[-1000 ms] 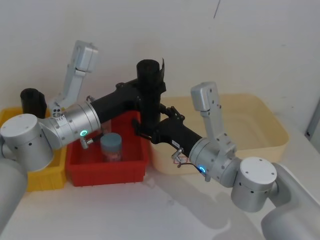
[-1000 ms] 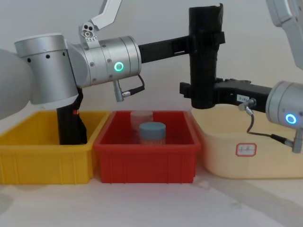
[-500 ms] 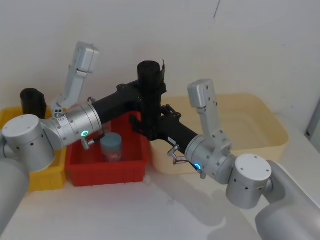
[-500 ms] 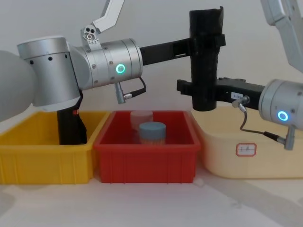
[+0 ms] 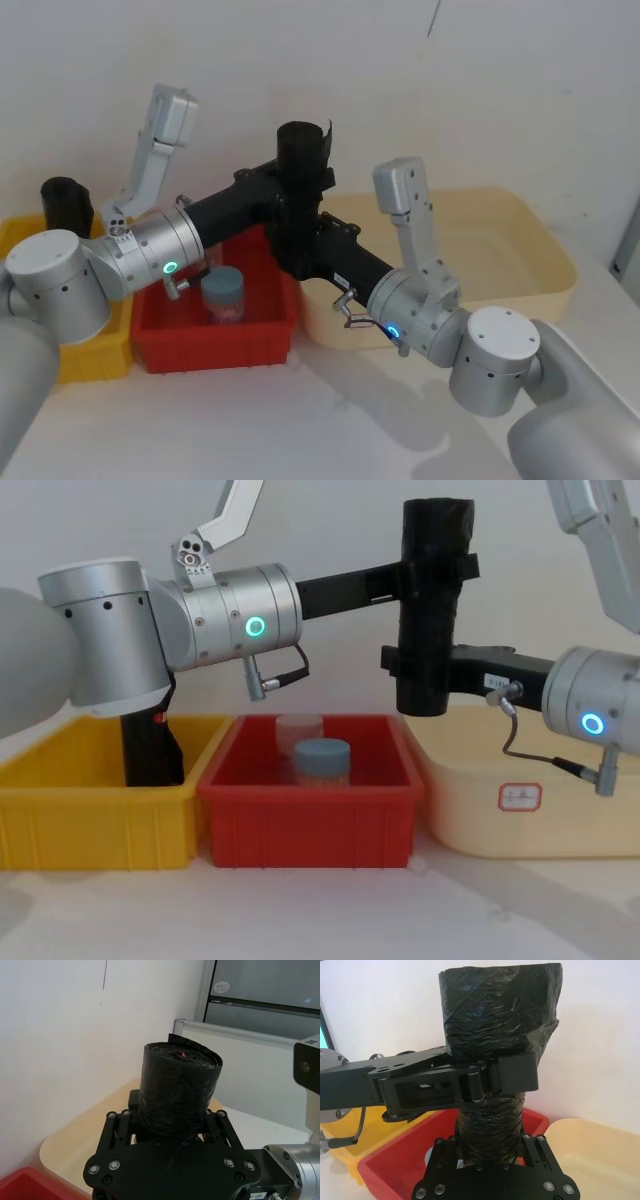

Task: Pick up the garbage bag with the one hand and transfer it to the other hand.

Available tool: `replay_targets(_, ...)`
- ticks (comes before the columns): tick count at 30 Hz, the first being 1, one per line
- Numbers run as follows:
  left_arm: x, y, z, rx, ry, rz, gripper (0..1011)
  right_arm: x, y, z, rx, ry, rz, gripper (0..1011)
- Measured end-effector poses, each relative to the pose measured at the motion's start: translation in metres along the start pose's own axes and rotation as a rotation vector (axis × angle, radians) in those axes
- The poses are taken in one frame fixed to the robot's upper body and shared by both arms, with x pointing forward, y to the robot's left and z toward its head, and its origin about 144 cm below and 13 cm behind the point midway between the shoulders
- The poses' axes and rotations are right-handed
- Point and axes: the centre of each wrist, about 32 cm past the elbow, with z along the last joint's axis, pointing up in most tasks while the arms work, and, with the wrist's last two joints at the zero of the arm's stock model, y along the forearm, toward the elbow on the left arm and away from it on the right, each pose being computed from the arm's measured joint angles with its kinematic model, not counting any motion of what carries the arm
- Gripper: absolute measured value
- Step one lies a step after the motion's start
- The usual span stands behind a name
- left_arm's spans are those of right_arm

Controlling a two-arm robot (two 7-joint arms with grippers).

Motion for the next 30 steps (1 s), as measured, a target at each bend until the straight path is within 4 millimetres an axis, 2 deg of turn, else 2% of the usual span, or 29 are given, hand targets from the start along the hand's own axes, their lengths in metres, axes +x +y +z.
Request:
replay_targets(6,0.000,0.000,0.000,0.000,0.001,0.000,693,0.000,-0.001,0.000,0.002,0.000,-0.002,533)
replay_targets(9,0.000,0.000,0.000,0.000,0.001,0.000,825,-0.001,-0.003,0.001,0.004,-0.002,-0.009,533)
replay_targets(12,0.000,0.000,0.000,-0.003,-0.001,0.000,876,0.000,-0.003,0.001,0.005,-0.003,-0.015,533)
replay_targets(13,-0.001,0.001,0.000,-0.004,-0.001,0.002,933,0.000,-0.004,0.002,0.006,-0.004,-0.020,533)
replay_targets(17,-0.003,0.005,0.001,-0.009,-0.001,0.011,1001,0.003,-0.005,0.002,0.007,-0.007,-0.032,533)
replay_targets(30,-0.015,0.032,0.007,-0.046,-0.004,0.074,1001,0.017,-0.007,0.007,-0.023,0.003,-0.093,533)
